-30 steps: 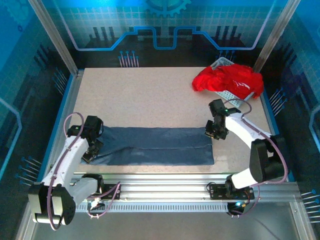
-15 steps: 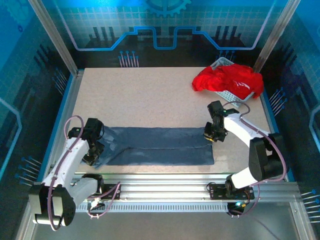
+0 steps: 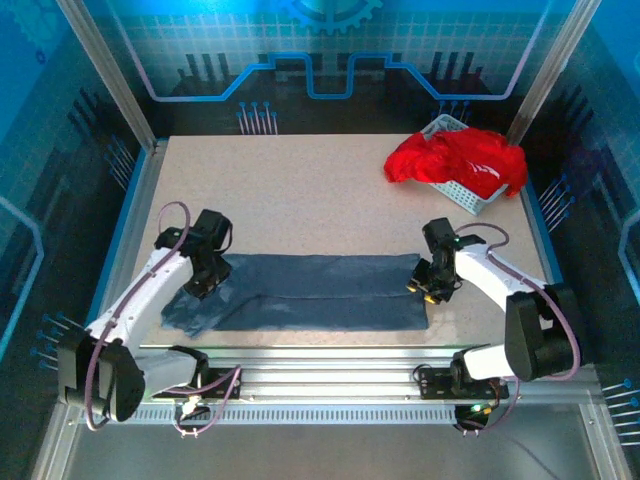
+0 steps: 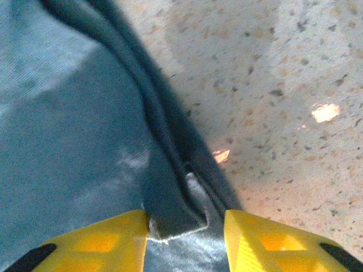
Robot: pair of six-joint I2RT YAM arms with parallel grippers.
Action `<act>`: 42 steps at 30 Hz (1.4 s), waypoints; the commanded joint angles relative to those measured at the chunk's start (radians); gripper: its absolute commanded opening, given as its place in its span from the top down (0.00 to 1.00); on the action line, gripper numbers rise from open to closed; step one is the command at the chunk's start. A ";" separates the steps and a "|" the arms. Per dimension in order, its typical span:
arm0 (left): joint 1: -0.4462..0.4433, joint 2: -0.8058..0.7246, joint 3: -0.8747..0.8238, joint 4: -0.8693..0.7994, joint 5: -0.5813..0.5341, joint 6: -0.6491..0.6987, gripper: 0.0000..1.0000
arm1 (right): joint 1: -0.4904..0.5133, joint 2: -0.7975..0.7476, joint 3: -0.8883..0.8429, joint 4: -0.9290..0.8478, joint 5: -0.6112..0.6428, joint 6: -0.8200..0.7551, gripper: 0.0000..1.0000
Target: Fold and stack the t-shirts
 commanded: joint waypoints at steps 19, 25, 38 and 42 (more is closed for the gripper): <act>-0.016 0.001 0.015 0.026 0.023 0.011 0.59 | -0.027 -0.035 0.085 -0.058 -0.028 0.032 1.00; -0.019 0.003 0.000 0.037 0.034 0.009 0.59 | -0.015 0.035 0.031 0.022 -0.033 0.061 1.00; -0.012 -0.063 0.000 -0.020 -0.004 -0.003 0.59 | -0.032 0.119 0.122 -0.053 0.068 -0.017 0.84; 0.122 -0.048 0.029 0.006 0.053 0.059 0.58 | -0.027 0.029 0.181 -0.130 0.094 -0.027 0.68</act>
